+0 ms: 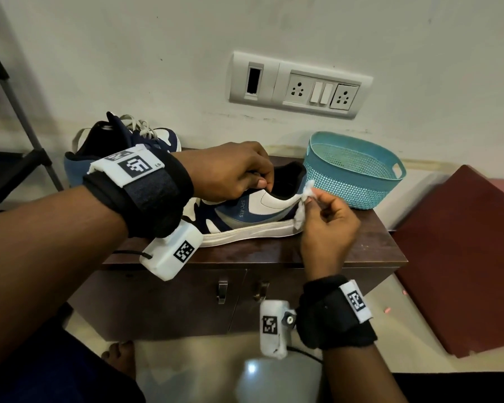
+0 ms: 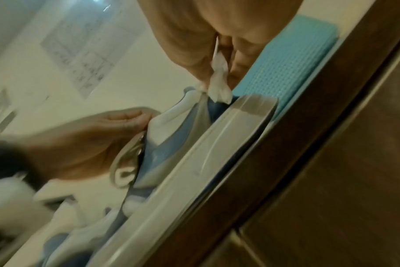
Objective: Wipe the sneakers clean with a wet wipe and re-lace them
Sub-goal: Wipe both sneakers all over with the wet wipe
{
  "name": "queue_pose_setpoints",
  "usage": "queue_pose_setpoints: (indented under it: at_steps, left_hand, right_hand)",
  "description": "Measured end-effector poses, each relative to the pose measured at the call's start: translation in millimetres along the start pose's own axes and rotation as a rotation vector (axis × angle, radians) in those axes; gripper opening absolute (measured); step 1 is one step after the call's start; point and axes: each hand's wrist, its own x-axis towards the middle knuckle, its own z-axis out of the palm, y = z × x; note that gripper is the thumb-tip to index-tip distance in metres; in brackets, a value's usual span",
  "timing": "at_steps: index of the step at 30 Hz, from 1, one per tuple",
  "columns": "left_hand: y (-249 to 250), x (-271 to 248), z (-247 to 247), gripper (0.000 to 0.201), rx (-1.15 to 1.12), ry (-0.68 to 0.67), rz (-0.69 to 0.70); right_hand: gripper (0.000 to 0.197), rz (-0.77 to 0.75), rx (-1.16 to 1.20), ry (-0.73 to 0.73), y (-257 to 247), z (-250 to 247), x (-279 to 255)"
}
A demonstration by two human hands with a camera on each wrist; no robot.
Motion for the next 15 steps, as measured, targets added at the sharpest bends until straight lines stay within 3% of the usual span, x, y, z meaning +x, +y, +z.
queue_pose_setpoints:
  at_steps: [5,9,11,15]
  left_hand:
    - [0,-1,1,0.019,0.002,-0.003,-0.005]
    - [0,0,1,0.02,-0.002,0.0,-0.016]
    - [-1,-1,1,0.02,0.001,0.006,-0.017]
    - [-1,-2,2,0.019,-0.02,0.01,-0.005]
  right_hand:
    - [0.019,-0.312,-0.115,-0.149,-8,-3,-44]
    - [0.024,-0.209,-0.061,-0.019,1,-8,-15]
    - [0.027,-0.208,-0.059,0.011,-4,1,-26]
    - [0.02,-0.531,-0.173,-0.351,-10,19,-66]
